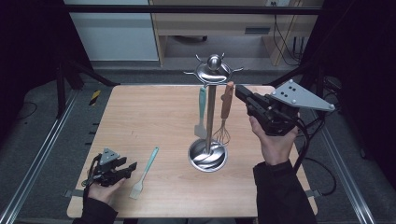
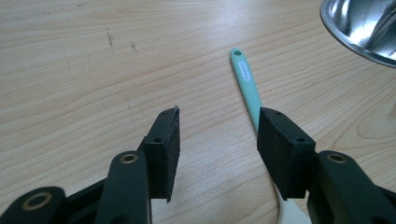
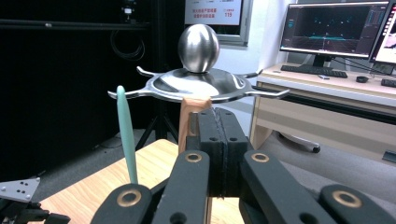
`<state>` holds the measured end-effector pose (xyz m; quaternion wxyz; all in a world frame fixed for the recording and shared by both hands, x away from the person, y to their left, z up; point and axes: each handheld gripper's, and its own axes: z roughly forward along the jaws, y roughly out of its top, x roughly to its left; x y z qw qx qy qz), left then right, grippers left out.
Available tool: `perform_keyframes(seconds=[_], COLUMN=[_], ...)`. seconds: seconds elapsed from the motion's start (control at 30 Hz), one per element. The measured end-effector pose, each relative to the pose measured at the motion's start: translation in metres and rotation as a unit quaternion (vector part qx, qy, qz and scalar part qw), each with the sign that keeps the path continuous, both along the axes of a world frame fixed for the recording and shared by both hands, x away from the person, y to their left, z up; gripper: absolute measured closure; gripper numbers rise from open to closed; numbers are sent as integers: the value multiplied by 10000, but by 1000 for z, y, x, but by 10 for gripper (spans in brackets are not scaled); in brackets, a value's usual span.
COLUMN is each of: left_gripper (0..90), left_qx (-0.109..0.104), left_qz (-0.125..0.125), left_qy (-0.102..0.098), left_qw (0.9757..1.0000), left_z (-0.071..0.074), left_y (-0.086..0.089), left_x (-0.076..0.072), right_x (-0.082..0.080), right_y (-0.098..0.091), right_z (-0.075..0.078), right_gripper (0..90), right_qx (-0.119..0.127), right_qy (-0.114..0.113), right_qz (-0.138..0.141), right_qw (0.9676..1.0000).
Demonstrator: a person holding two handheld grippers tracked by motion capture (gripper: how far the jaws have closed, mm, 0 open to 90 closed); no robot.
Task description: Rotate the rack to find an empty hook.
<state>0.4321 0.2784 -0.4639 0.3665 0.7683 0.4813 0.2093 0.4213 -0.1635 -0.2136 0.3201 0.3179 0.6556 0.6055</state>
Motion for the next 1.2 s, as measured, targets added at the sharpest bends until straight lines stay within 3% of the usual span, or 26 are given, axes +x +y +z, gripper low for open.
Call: perform_keyframes(seconds=[0.83,1.2], left_gripper=[492,490], left_qx=[-14,-57], left_qz=[-6,-9], left_qy=[19,50], left_qw=[10000,10000], left_z=[0,0], left_y=[0,0], left_x=[0,0], right_x=[-9,-8], right_y=[20,20], right_z=[1,-1], right_gripper=[900,900], right_qx=[-99,-165], right_qy=[-54,-47], right_qz=[341,338], right_qw=[9994,9993])
